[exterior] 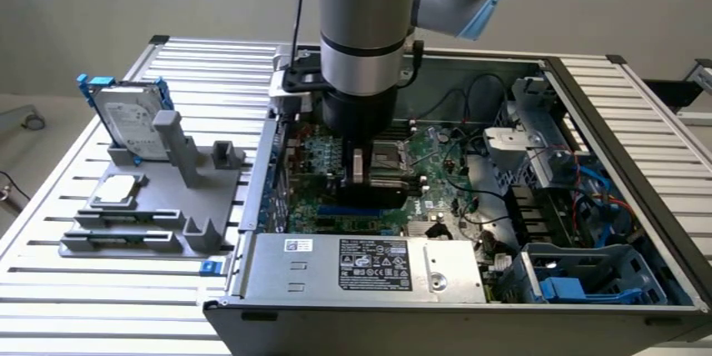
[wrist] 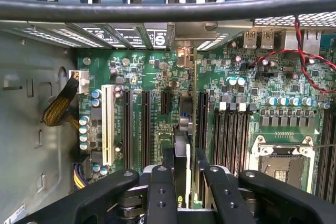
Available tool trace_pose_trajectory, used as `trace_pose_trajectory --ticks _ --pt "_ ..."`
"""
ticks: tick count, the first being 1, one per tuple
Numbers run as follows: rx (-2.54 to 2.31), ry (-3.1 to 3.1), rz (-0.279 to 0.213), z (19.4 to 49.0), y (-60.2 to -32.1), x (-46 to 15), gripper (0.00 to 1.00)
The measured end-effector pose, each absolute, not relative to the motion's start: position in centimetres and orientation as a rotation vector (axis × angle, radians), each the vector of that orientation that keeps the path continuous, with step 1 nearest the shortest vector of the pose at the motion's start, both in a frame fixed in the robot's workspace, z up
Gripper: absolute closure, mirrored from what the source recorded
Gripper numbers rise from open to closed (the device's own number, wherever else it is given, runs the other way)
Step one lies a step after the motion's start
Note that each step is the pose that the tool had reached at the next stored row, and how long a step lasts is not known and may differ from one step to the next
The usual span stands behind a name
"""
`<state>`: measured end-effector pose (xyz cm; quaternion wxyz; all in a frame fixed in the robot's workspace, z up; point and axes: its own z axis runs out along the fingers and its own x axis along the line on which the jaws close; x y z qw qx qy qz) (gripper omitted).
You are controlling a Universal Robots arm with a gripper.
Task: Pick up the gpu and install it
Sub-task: 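Insert the gpu into the slot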
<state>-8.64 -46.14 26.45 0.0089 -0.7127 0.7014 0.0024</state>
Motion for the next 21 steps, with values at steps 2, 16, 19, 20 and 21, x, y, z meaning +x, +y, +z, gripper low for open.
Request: trace_pose_trajectory --ticks 2,16,19,20,21 --pt "-2.228 2.192 0.006 26.44 -46.16 -8.70 0.74" --pt "-2.231 2.194 0.003 26.05 -46.17 -8.87 0.74" --pt "-2.232 2.196 0.005 26.01 -46.17 -8.93 0.74" --pt "-2.233 2.196 0.006 26.01 -46.17 -8.94 0.74" --pt "-2.233 2.197 0.007 26.00 -46.17 -8.94 0.74"
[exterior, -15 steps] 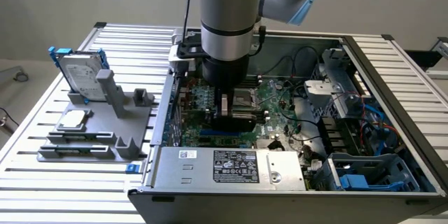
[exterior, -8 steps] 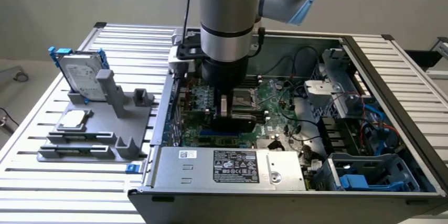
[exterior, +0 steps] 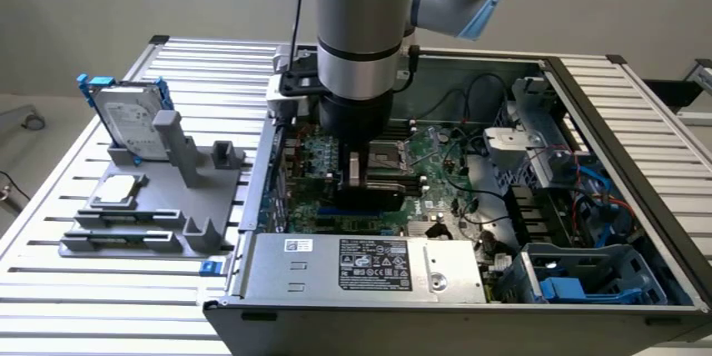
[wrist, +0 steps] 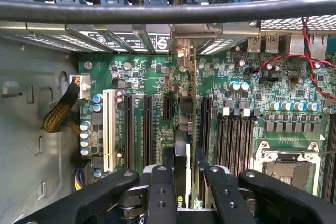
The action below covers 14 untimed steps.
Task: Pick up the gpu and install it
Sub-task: 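Insert the gpu into the slot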
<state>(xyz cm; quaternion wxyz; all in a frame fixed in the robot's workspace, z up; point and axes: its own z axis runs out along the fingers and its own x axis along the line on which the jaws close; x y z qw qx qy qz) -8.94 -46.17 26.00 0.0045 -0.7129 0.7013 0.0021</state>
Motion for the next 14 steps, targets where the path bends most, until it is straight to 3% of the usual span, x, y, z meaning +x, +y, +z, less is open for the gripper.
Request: trace_pose_trajectory --ticks 14 --pt "-2.238 2.202 0.015 25.62 -46.17 -8.95 0.74"
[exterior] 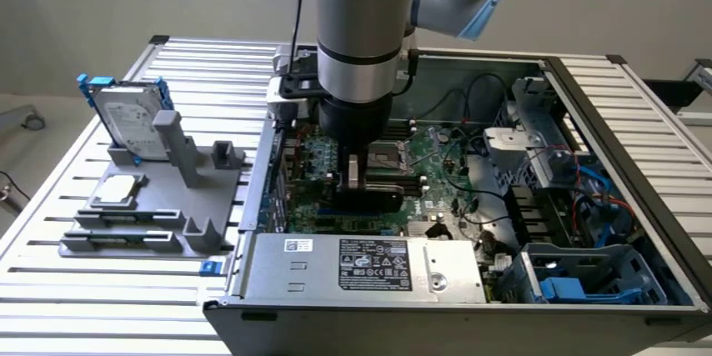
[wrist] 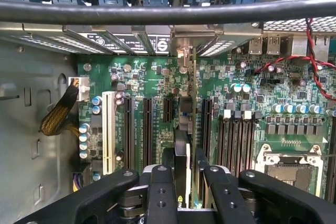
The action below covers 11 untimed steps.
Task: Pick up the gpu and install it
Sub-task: 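Insert the gpu into the slot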
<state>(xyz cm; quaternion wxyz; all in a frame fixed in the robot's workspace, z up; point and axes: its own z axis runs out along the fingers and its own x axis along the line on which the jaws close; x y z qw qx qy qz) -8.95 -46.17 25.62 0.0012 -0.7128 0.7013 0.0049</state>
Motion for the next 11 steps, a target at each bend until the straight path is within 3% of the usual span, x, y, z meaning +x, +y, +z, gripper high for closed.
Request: trace_pose_trajectory --ticks 11 --pt "-2.242 2.202 0.022 25.53 -46.17 -8.95 0.74"
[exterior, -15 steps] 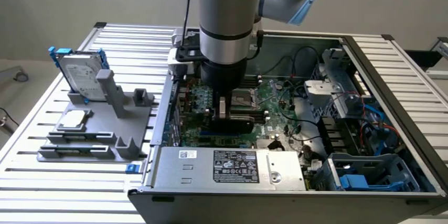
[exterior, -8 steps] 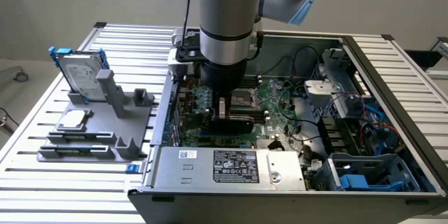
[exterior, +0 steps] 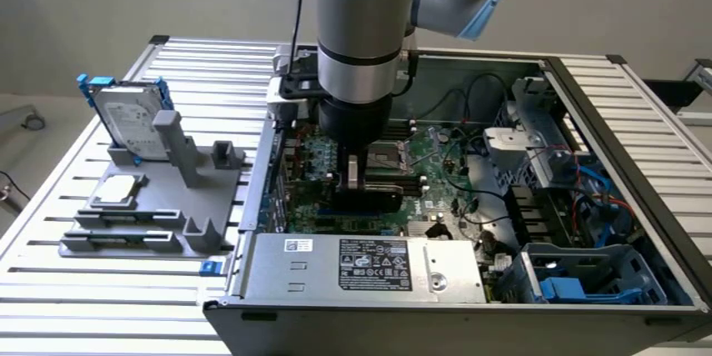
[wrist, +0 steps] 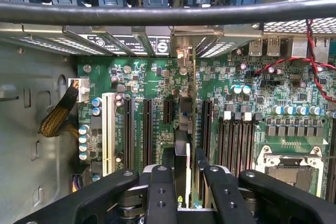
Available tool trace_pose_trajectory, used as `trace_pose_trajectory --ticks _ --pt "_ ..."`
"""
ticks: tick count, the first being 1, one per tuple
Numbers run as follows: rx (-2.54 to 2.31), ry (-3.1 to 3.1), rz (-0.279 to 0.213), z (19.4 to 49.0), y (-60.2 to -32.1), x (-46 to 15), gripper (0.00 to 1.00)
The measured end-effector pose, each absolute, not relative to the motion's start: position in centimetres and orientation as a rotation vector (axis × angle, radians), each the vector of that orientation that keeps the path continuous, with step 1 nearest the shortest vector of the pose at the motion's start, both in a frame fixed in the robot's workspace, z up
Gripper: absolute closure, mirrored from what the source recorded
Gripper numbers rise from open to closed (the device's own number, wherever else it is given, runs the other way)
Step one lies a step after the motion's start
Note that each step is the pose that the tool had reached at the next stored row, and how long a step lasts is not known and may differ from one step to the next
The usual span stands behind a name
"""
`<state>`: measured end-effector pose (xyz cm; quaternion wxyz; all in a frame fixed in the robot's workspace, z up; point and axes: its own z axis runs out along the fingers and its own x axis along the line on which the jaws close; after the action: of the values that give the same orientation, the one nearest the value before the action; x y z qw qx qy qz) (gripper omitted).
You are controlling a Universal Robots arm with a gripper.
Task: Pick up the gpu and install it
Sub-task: 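Insert the gpu into the slot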
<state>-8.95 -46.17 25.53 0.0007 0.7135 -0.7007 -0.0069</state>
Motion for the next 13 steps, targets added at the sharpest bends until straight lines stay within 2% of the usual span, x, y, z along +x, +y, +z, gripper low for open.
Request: trace_pose_trajectory --ticks 9,10,11,12,13 --pt "2.247 -2.194 -0.023 25.43 -46.17 -8.96 0.73" --pt "2.247 -2.193 -0.023 25.44 -46.17 -8.95 0.67" --pt "2.247 -2.193 -0.023 25.44 -46.17 -8.95 0.67" --pt "2.247 -2.193 -0.023 25.45 -46.16 -8.95 0.60" --pt "2.247 -2.192 -0.023 25.50 -46.16 -8.95 0.60"
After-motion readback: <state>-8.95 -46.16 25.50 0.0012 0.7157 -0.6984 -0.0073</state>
